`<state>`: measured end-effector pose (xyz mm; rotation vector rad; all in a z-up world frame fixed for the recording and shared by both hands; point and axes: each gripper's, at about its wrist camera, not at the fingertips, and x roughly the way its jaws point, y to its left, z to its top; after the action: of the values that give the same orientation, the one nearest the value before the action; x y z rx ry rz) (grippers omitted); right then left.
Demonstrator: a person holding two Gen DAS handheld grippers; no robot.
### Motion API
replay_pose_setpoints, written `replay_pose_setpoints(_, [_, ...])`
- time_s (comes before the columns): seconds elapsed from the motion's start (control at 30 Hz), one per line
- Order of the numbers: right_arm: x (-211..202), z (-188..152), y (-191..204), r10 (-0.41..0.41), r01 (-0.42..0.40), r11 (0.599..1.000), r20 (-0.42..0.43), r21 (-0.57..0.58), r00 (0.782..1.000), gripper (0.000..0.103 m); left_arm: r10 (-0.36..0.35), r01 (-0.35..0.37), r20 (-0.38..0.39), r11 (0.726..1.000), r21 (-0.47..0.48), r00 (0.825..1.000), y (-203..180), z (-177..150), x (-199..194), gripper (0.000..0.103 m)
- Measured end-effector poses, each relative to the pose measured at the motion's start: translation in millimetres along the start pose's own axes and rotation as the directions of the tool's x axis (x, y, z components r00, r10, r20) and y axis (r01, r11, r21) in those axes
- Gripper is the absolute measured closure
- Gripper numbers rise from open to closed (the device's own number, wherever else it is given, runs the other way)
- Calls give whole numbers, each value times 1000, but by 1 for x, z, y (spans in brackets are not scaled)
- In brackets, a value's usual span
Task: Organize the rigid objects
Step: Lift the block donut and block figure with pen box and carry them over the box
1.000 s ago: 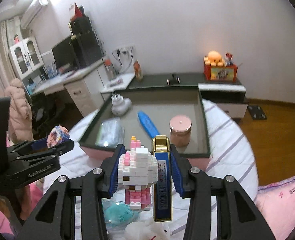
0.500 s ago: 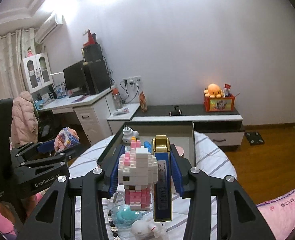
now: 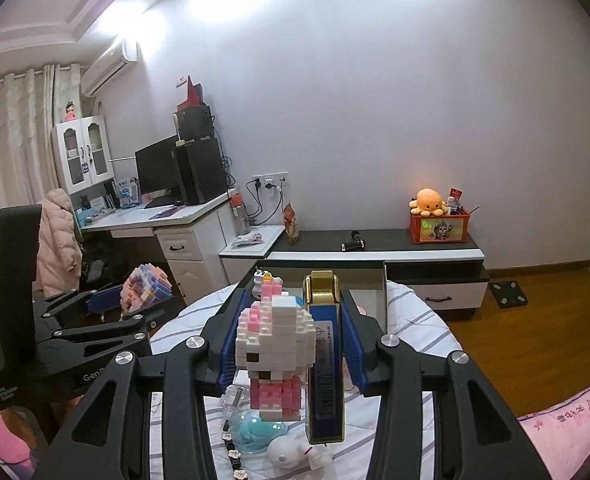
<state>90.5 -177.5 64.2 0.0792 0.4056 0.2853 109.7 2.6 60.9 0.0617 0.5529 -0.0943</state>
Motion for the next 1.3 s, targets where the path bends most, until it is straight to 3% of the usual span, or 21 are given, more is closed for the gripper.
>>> replay_pose_setpoints(0.47, [6,-2,3,-3,3,1000,-6,-7,1000,58,-1,1,-7,1000,-5,1000,1,3,8,42])
replay_pose_setpoints(0.77, [23,4,2,-11,11,1000,-22,-7,1000,58,3,-3,-30,1000,-1,1000,1,15,36,42])
replay_pose_setpoints(1.03, [68,12,-15,-10,12,1000,-69,19,998,58,23,-22,-124,1000,3,992,1,32,96,42])
replay_pose_setpoints(1.3, [147,13,-31,9,-9,1000,-206,2,979,58,53,-43,-257,998,41,965,-4,42,174,42])
